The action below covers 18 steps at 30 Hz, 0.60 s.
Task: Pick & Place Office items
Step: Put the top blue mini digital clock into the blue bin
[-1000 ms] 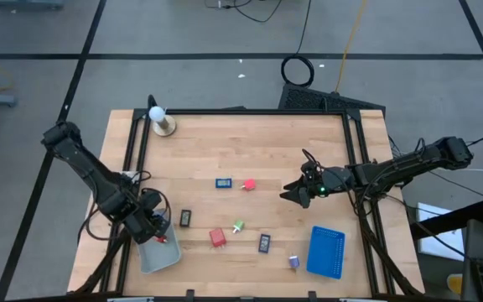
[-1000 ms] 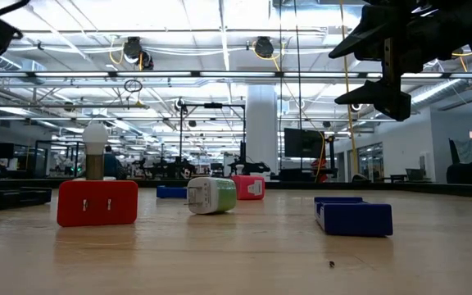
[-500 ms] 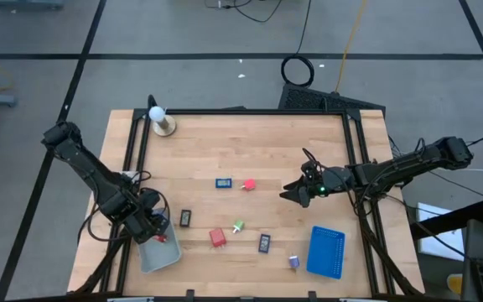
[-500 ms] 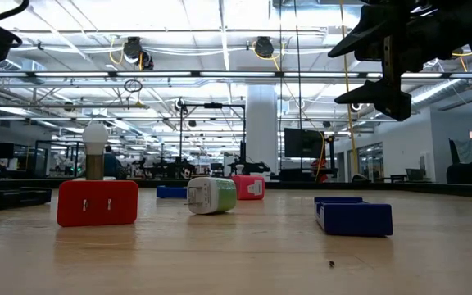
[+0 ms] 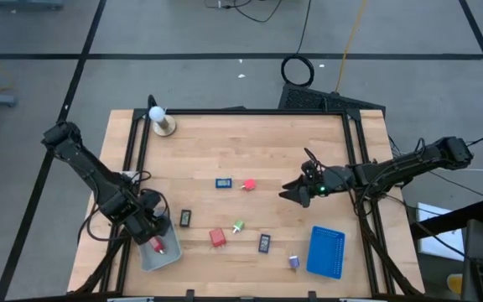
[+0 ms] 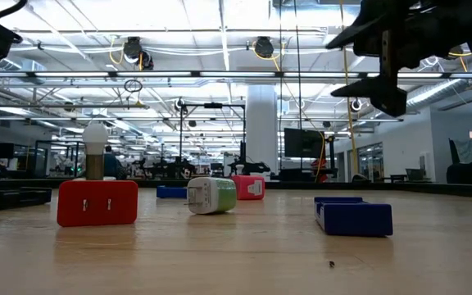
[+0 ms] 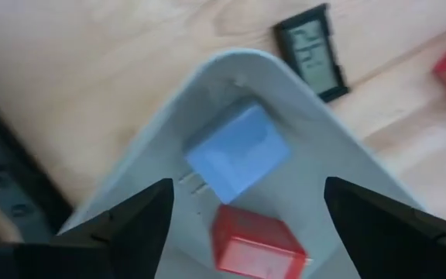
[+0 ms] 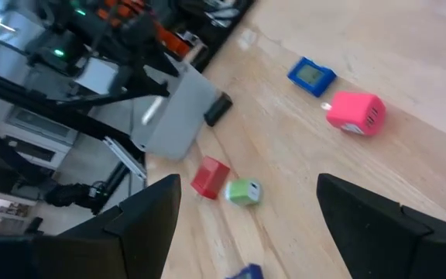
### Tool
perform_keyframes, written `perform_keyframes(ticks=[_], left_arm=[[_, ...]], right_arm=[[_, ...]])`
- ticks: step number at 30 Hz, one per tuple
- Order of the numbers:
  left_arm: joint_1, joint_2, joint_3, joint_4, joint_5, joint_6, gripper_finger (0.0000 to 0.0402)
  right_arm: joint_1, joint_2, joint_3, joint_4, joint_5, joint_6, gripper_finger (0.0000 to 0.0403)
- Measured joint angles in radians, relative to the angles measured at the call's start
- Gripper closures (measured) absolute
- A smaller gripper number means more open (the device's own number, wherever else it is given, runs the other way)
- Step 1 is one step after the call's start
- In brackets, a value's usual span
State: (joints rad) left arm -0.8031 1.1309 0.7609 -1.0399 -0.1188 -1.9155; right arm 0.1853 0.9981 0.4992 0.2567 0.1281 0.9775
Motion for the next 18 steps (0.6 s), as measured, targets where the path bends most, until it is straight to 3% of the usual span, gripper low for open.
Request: perform_keyframes(ticks=[5, 10, 18], left_arm=[[0.000, 0.000, 0.000, 0.081, -0.044, -0.009, 0.0082], [0.000, 0.000, 0.001, 0.122, -0.068, -0.001, 0.0093], [0.038, 0.001, 0.090, 0.043, -0.094, 0.158, 0.0112]], right_arm=[[-0.010, 0.000, 0.000, 0.079, -0.005, -0.046, 0.0110], [-0.048, 0.000, 0.000, 0.086, -0.095, -0.085, 0.0110], [-0.144, 0.000, 0.000, 0.091, -0.239, -0.142, 0.0110]])
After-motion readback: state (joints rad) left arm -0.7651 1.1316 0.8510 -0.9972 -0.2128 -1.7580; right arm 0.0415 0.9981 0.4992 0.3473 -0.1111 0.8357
